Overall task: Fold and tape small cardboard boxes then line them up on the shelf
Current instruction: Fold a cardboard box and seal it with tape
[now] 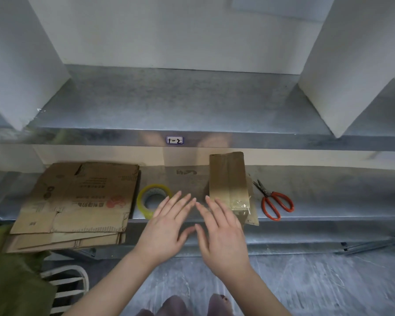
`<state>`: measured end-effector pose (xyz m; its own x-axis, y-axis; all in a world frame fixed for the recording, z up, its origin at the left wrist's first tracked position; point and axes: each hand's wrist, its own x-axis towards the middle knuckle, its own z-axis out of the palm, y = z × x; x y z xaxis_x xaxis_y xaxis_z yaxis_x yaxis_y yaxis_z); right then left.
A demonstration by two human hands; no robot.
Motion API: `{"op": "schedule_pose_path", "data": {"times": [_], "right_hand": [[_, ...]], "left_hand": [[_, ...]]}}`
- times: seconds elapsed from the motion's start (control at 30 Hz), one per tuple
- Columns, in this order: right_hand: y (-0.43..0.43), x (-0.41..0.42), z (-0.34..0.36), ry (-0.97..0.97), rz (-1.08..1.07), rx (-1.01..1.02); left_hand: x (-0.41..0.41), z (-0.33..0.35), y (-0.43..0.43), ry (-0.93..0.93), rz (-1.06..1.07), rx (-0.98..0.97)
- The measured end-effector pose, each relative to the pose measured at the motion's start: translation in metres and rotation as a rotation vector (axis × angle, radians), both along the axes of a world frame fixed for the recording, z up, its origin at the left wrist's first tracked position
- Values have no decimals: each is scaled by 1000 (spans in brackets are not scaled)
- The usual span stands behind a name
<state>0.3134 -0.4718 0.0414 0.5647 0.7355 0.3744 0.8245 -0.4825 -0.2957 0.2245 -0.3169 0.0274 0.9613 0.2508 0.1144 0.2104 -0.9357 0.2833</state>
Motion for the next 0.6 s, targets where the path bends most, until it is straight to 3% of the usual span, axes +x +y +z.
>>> {"op": "schedule_pose_path", "data": {"times": [0.2,0.33,0.4,0.53,0.6], "right_hand": [[-44,51,-8,-52,-83,-87],[-65,74,-22,69,-94,-103],[-70,79,-26,192,-68,-100],[-75,85,-32,459,-68,-8],[-76,92,-30,564,-104,104]], "left_hand": [[25,-3,-43,11,51,6],[32,-22,-59,98,150,-7],[35,-31,-64,103,195,-90],[48,-37,-77,61,282,-503],[54,-36,-82,55,291,-529]]}}
